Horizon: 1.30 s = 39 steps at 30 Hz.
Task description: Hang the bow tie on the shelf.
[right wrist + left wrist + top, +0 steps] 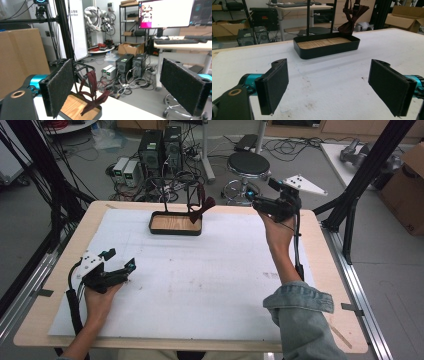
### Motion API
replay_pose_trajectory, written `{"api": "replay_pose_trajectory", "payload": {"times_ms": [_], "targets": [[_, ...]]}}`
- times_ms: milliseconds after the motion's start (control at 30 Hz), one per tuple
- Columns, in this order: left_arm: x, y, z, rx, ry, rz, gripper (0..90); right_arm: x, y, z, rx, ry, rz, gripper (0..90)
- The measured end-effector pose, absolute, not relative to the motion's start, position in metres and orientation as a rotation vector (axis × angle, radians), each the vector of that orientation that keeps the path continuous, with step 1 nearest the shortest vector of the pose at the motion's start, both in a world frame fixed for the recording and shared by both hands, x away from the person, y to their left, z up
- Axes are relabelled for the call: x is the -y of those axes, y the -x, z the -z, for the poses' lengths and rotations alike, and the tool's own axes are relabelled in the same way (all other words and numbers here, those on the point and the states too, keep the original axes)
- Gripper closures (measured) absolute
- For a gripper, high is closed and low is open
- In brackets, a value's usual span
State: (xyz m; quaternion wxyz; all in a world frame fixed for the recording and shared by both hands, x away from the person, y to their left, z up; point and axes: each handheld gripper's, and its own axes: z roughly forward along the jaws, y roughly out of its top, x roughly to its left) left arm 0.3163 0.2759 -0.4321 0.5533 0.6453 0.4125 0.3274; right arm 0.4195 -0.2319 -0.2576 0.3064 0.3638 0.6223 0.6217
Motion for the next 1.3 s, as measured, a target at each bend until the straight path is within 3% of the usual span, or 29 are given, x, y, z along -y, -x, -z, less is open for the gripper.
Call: {"api": "replay_pose_trajectory", "payload": {"times_ms": [667, 1300], "targets": [[-0.276, -0.316, 0.432, -0.979, -1.533, -0.777, 16.9, 0.27, -0.342, 0.298, -1.539, -0.875, -1.616, 10.8], [-0.276, -0.315, 0.432, -0.988, -1.539, -0.787, 16.9, 0.285, -0.295, 0.367, -1.545, -0.979, -1.556, 10.8]]}}
